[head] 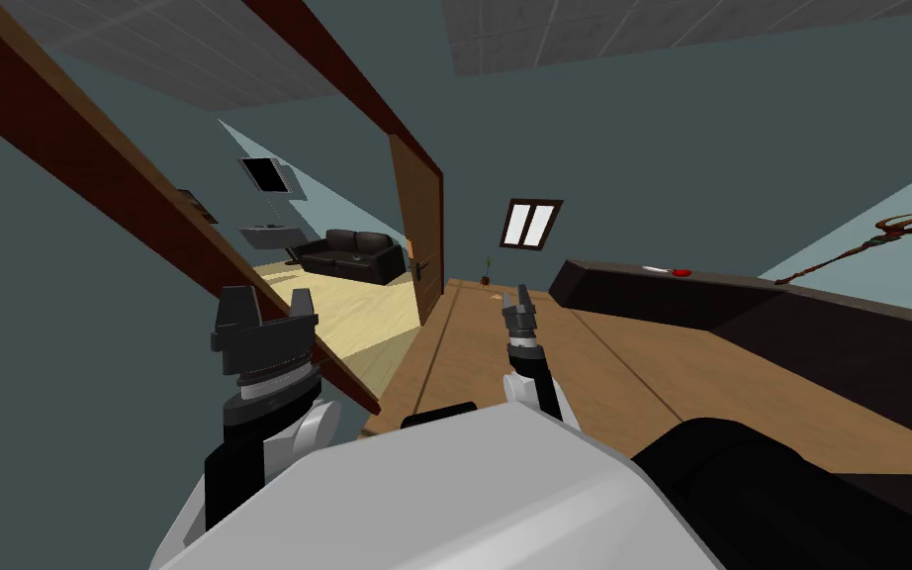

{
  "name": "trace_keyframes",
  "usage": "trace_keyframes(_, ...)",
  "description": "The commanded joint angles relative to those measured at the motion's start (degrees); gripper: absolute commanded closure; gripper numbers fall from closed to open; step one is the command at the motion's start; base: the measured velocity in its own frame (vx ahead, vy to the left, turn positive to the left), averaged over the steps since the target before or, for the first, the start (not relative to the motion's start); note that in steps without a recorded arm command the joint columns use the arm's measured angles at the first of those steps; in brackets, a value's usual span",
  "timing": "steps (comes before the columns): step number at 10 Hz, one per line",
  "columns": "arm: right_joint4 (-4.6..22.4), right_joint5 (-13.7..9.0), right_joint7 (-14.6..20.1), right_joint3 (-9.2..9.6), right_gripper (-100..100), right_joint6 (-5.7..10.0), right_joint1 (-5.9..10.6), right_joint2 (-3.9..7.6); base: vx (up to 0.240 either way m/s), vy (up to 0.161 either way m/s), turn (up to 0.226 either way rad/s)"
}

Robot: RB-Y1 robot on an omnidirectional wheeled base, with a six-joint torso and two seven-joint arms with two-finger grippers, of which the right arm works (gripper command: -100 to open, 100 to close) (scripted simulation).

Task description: Push the door open

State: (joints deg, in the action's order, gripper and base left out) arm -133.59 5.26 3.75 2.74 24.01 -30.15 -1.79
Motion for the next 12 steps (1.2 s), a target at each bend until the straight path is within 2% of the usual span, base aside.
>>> trace_keyframes(1, 1.57, -0.16, 0.33, 1.33, -100, -0.06, 1.15, 1.15, 0.172, 0.035, -0.029)
trace_keyframes(4, 4.01, -0.41, 0.84, 3.39, -100, -0.16, 2.94, 2.55, 0.146, -0.048, 0.018)
trace_keyframes(6, 6.53, -0.66, 1.36, 5.51, -100, -0.26, 4.77, 3.68, 0.197, -0.05, 0.01)
trace_keyframes(12, 12.25, -1.24, 2.55, 10.34, -100, -0.49, 8.96, 5.55, 0.161, -0.034, 0.005)
